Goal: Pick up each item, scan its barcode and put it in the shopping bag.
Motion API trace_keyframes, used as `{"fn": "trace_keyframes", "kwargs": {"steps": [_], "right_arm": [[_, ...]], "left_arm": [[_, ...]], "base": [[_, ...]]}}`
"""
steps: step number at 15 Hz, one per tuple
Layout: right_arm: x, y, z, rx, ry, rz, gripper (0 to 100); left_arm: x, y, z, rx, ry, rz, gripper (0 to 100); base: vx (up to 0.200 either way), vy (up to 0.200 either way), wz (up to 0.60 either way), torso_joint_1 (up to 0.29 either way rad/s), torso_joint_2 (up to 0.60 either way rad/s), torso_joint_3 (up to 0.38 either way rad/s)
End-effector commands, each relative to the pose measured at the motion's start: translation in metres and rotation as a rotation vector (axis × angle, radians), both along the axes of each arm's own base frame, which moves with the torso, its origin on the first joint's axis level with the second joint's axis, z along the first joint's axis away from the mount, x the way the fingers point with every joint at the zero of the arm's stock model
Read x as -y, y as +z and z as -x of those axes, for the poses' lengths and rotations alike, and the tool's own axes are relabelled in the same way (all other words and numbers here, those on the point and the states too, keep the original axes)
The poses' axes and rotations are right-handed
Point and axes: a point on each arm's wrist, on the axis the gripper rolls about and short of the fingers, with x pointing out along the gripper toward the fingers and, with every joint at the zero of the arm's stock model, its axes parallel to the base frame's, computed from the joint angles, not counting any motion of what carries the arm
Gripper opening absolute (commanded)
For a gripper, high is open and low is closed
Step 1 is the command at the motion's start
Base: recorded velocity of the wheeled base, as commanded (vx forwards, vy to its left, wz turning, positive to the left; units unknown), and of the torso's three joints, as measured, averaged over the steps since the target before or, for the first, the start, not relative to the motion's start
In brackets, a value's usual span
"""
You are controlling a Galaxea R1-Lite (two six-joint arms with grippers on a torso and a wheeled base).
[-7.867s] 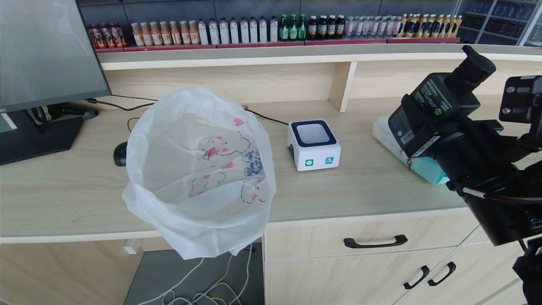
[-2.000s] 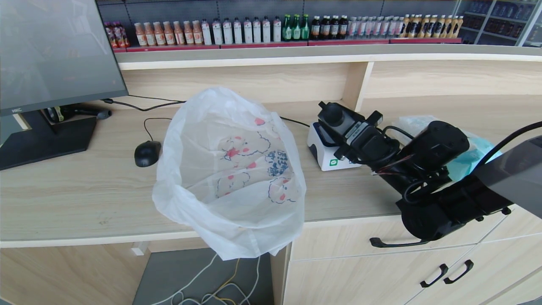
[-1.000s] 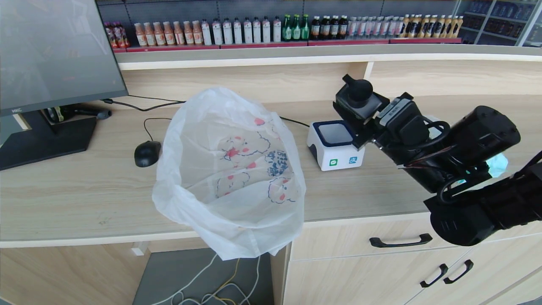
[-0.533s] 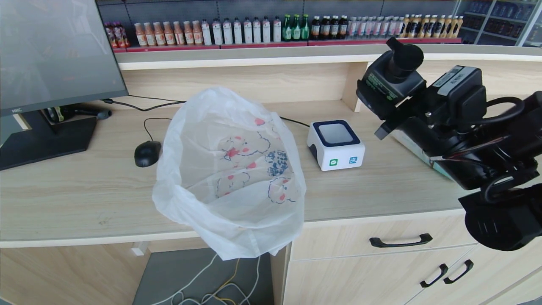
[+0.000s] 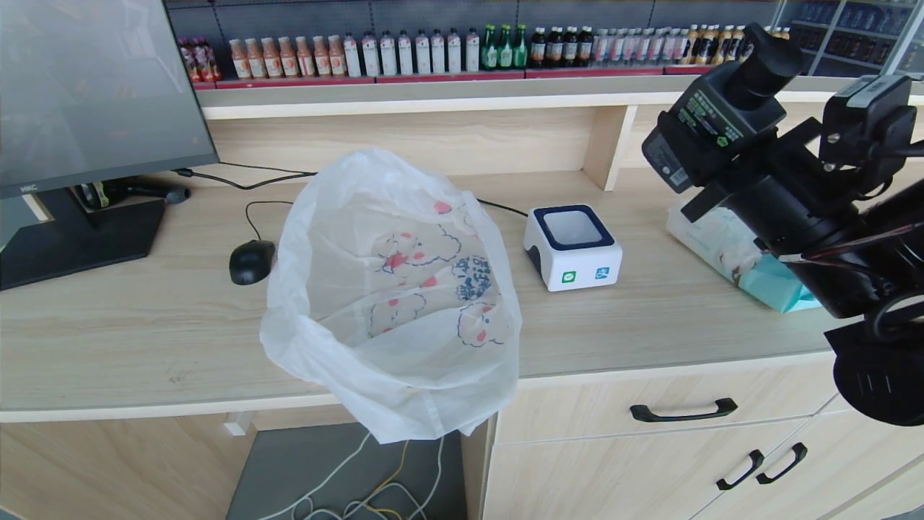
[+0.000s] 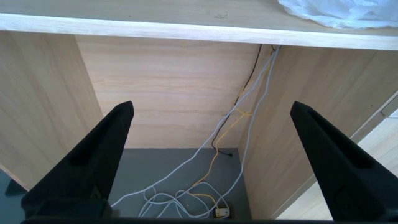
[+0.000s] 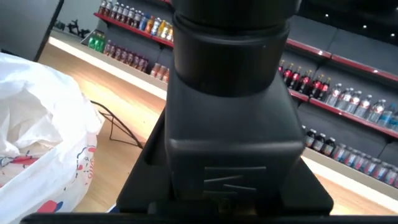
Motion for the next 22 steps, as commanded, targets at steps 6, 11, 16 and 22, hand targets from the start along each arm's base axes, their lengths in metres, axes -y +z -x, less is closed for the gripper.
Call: {"fn": "trace_keyframes", "kwargs": {"steps": [6,11,16,22], "right_arm": [[-0.019,-0.025,0.013,-0.190,-0.040,-0.164,0],[-0.045,-0.031,0.017,-0.265,-0.056,-0.295,0],[-0.047,-0.029,0.022,-0.267,-0.039,-0.295,0],[-0.047,-0.028,0.023,-0.266,-0.034,-0.303,0]], "left_arm": [[0.000,0.000,0.000,0.000,0.001,0.000,100],[0.000,0.000,0.000,0.000,0.001,0.003,100],[0.000,0.000,0.000,0.000,0.001,0.003,100],[0.000,0.000,0.000,0.000,0.001,0.003,100]], "base": [[0.000,0.000,0.00,0.000,0.00,0.000],[0.000,0.120,0.00,0.000,0.01,0.001],[0.000,0.200,0.00,0.005,0.00,0.001],[0.000,0.200,0.00,0.001,0.00,0.002]]}}
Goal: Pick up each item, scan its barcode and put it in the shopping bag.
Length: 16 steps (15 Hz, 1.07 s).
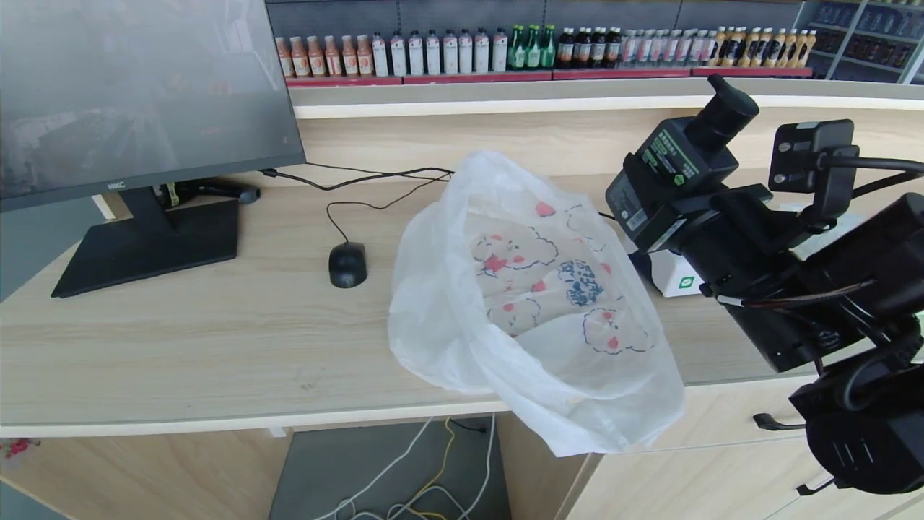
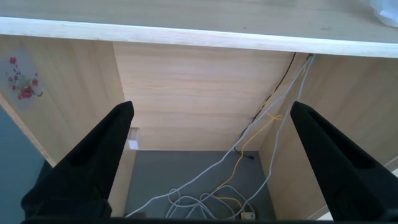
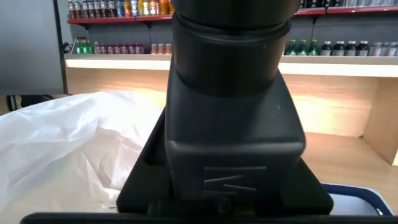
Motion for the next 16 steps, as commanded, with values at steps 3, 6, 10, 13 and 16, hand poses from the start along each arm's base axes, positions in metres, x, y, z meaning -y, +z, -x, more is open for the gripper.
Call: {"fn": "trace_keyframes", "kwargs": {"steps": [3,6,10,13,16], "right_arm": [[0.000,0.001,0.000,0.005,0.000,-0.001,0],[0.001,0.004,0.003,0.012,0.002,-0.008,0],[0.008,0.010,0.008,-0.004,0.045,-0.103,0],[0.031,0.019,0.001,-0.007,0.109,-0.208,0],[0.049,0.021,-0.014,-0.059,0.226,-0.271,0]], "left_arm": [[0.000,0.000,0.000,0.001,-0.002,-0.001,100],[0.000,0.000,0.000,0.001,0.000,-0.002,100],[0.000,0.000,0.000,0.001,-0.002,-0.002,100],[0.000,0.000,0.000,0.001,0.000,-0.002,100],[0.000,0.000,0.000,0.001,0.000,-0.002,100]], "base": [[0.000,0.200,0.00,0.001,0.00,0.001],[0.000,0.000,0.00,0.000,0.00,0.000],[0.000,0.000,0.00,0.000,0.00,0.000],[0.000,0.000,0.00,0.000,0.00,0.000],[0.000,0.000,0.00,0.000,0.00,0.000]]}}
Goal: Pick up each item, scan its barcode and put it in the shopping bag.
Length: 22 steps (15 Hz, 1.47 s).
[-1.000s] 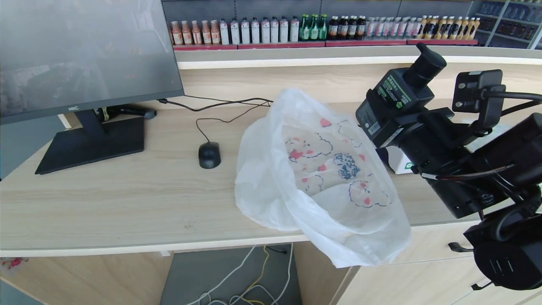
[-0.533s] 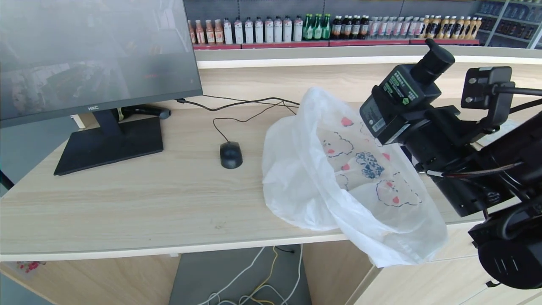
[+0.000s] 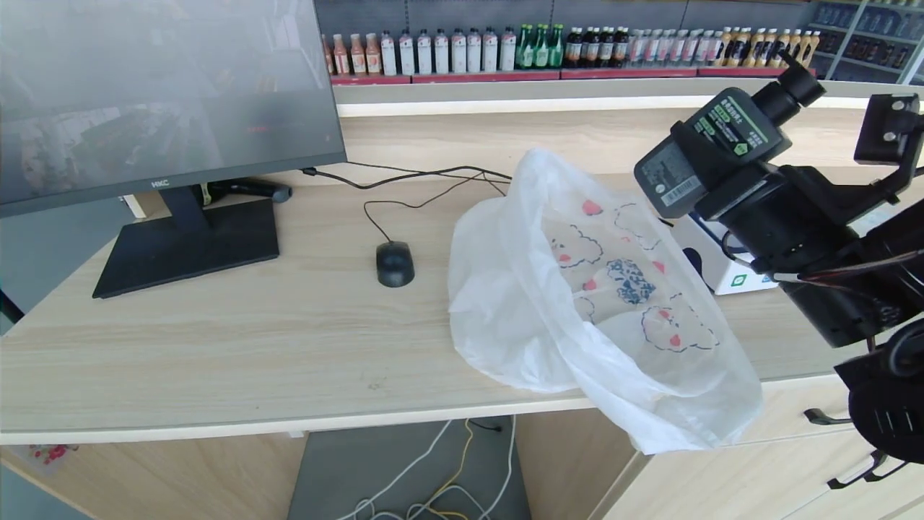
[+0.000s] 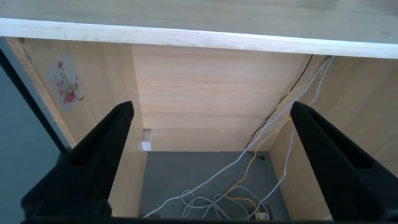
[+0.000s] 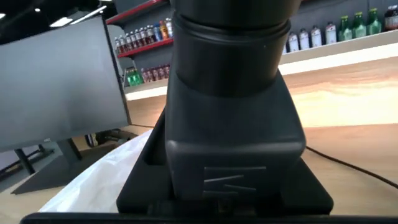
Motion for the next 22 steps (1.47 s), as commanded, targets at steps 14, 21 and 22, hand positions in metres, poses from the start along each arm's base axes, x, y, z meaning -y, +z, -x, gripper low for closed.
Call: {"fn": "trace_keyframes", "kwargs": {"steps": [14,21,22], "right_arm": [[0.030,0.001,-0.048,-0.481,0.595,-0.136,0],[0.005,-0.040,-0.053,-0.638,0.780,-0.061,0],[0.000,-0.042,-0.054,-0.645,0.794,-0.056,0]], "left_arm": [[0.000,0.000,0.000,0.000,0.001,0.000,100],[0.000,0.000,0.000,0.000,0.001,0.000,100],[0.000,0.000,0.000,0.000,0.001,0.000,100]], "base": [[0.000,0.000,0.00,0.000,0.00,0.000],[0.000,0.000,0.00,0.000,0.00,0.000],[0.000,0.000,0.00,0.000,0.00,0.000]]}}
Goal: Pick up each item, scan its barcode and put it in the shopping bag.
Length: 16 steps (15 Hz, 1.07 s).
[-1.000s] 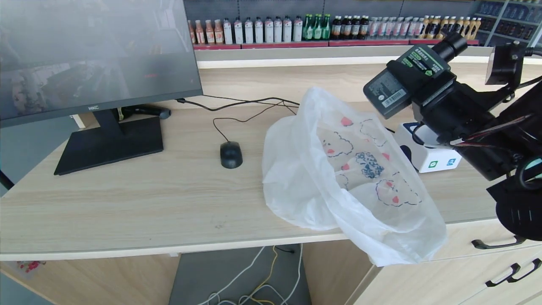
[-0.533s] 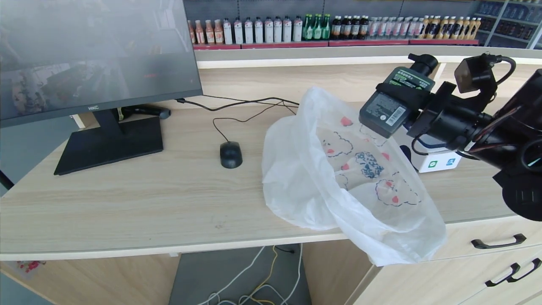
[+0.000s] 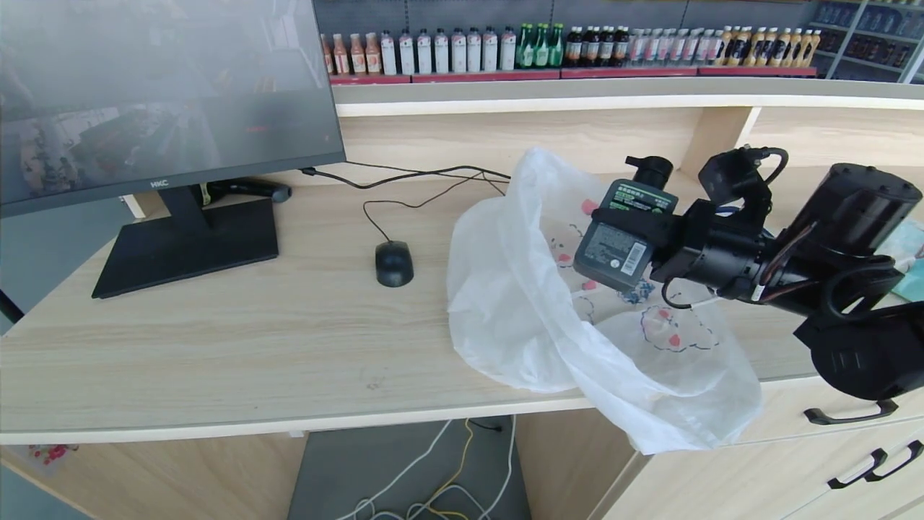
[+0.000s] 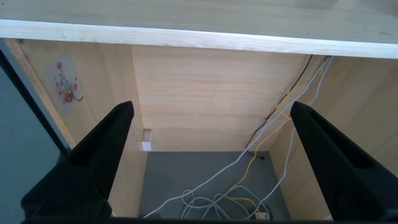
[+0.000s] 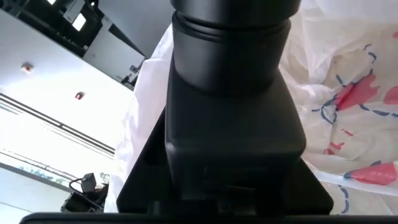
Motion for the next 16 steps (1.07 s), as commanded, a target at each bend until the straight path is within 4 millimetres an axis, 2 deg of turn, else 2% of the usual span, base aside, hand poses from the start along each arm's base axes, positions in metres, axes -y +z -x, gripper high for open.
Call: {"fn": "trace_keyframes", "kwargs": {"steps": [1,5,16], "right_arm": [[-0.010,-0.010,-0.004,-0.026,0.027,0.008,0],[-0.019,-0.023,-0.008,-0.063,0.050,0.017,0],[-0.026,-0.052,-0.015,-0.152,0.064,0.042,0]], "left_arm": [[0.000,0.000,0.000,0.000,0.000,0.000,100],[0.000,0.000,0.000,0.000,0.000,0.000,100],[0.000,0.000,0.000,0.000,0.000,0.000,100]], "base": [[0.000,0.000,0.00,0.000,0.00,0.000],[0.000,0.000,0.00,0.000,0.00,0.000],[0.000,0.000,0.00,0.000,0.00,0.000]]}}
